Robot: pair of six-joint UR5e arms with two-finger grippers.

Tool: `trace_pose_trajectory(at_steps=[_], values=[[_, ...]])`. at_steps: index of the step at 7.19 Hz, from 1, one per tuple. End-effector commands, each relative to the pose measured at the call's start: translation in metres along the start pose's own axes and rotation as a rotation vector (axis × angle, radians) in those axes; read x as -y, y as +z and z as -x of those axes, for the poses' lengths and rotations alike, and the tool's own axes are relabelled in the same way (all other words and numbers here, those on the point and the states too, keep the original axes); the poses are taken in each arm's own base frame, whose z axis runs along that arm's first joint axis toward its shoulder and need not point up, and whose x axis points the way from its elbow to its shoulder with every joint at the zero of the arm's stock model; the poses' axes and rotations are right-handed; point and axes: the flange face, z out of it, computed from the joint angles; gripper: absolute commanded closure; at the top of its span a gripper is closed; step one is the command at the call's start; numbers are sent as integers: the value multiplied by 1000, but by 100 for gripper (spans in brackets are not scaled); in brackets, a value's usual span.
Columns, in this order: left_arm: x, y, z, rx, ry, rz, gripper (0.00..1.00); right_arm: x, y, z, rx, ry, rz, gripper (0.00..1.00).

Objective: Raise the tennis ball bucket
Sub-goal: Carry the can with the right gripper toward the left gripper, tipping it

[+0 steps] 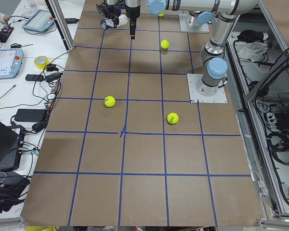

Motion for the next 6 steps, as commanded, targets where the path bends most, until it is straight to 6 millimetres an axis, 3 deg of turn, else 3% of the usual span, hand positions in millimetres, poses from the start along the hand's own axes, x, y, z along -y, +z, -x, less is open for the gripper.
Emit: trace_pose_trajectory(at_steps=[1,3,4,6], values=[[0,-3,4,-11,-9,-7,0,50,17,79,-22,-362,-52,31],[3,-7,7,-12,14,-15,0,82,38,120,-43,-595,-61,30],[4,-11,17,-13,13,-22,0,104,40,148,-111,-680,-28,30],[5,-12,34,-26,-18,-21,0,137,93,189,-119,-825,14,30]])
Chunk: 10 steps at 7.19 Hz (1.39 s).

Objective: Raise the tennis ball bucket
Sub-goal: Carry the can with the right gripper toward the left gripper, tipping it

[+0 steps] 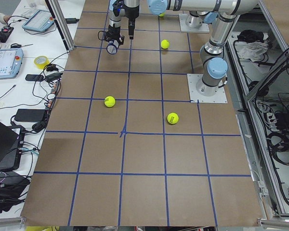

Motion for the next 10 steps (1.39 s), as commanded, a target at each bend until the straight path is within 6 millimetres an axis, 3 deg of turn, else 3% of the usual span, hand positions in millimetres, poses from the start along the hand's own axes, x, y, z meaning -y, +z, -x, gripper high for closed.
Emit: trace_pose_trajectory(at_steps=[1,3,4,5,6,8,10], values=[[-1,1,8,-2,-11,4,0,37,48,10,13,-162,26,28],[-2,1,5,-7,-8,6,0,38,48,6,-31,-206,12,25],[-5,0,5,3,-6,5,0,37,50,8,-26,-191,16,0],[-8,-1,3,8,-3,7,0,37,50,9,-22,-184,15,0],[-12,-2,3,9,-4,19,0,35,36,5,-38,-178,11,0],[-11,-2,7,9,-11,16,0,27,-47,-2,-105,-95,-10,0],[-10,-1,9,9,-14,18,0,-37,-132,-14,-107,4,42,0]])
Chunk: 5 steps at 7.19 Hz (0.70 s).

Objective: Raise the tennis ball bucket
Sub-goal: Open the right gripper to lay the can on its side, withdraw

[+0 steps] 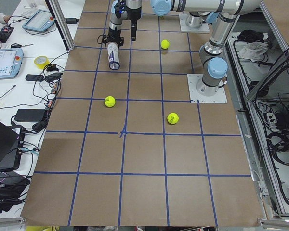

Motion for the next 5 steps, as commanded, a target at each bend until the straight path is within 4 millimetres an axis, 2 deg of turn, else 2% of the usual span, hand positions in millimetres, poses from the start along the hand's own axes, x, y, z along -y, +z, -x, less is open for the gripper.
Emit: trace_pose_trajectory(at_steps=[1,2,3,4,5], values=[[3,2,4,3,-7,1,0,-87,-101,-6,5,140,45,0],[7,4,5,-1,-10,-2,0,-140,-139,-2,18,239,63,0],[11,9,12,-6,-22,6,0,-184,-176,11,24,344,82,0],[18,21,30,-22,-48,28,0,-214,-204,33,35,514,99,0],[21,28,35,-51,-59,25,0,-234,-219,55,62,629,122,0]])
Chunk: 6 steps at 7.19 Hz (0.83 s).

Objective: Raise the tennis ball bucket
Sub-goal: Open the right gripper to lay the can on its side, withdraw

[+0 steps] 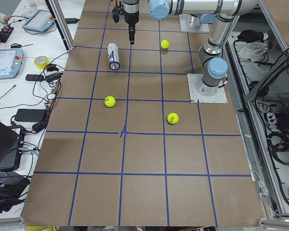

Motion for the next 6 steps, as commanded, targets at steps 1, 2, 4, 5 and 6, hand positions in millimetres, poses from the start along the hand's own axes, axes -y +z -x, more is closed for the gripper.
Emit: trace_pose_trajectory(at_steps=[1,2,4,5,6], values=[[12,20,10,-95,31,-6,0,-58,-37,13,11,298,27,0],[21,43,14,-156,25,6,0,-67,-43,22,43,527,66,0],[54,93,15,-223,23,-75,0,-68,-51,26,39,828,66,0],[73,124,12,-292,24,-91,0,-65,-58,30,56,984,44,0],[93,153,14,-316,24,-111,0,-64,-62,36,86,1085,36,0]])
